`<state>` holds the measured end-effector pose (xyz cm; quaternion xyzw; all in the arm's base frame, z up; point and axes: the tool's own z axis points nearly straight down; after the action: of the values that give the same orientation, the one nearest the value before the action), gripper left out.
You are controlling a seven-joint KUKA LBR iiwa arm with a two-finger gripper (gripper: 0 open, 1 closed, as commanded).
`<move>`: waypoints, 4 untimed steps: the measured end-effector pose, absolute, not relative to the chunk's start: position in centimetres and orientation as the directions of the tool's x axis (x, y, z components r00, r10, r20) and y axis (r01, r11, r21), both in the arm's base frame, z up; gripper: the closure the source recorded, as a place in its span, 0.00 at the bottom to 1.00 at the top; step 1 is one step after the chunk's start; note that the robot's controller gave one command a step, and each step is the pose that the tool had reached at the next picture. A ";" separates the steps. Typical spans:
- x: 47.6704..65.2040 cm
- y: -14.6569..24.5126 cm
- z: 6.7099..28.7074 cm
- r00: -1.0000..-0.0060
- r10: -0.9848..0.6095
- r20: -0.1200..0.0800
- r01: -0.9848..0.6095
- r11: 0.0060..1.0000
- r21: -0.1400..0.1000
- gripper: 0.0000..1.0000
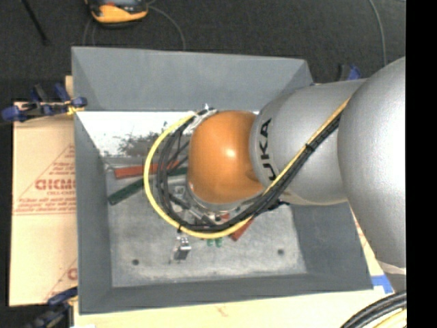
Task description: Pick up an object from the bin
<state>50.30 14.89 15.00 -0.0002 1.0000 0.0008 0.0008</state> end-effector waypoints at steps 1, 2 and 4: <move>53.6 12.9 13.2 -1.000 0.028 -0.006 0.028 1.000 0.005 0.00; 55.9 10.7 9.6 -1.000 0.030 -0.006 0.030 1.000 -0.001 0.00; 60.4 9.4 9.1 -1.000 0.012 -0.005 0.012 1.000 0.001 1.00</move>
Offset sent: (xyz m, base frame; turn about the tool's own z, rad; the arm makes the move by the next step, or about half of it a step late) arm 0.0559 -0.0435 -0.0638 0.0184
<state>60.39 9.39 9.15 0.0058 1.0000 0.0007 0.0026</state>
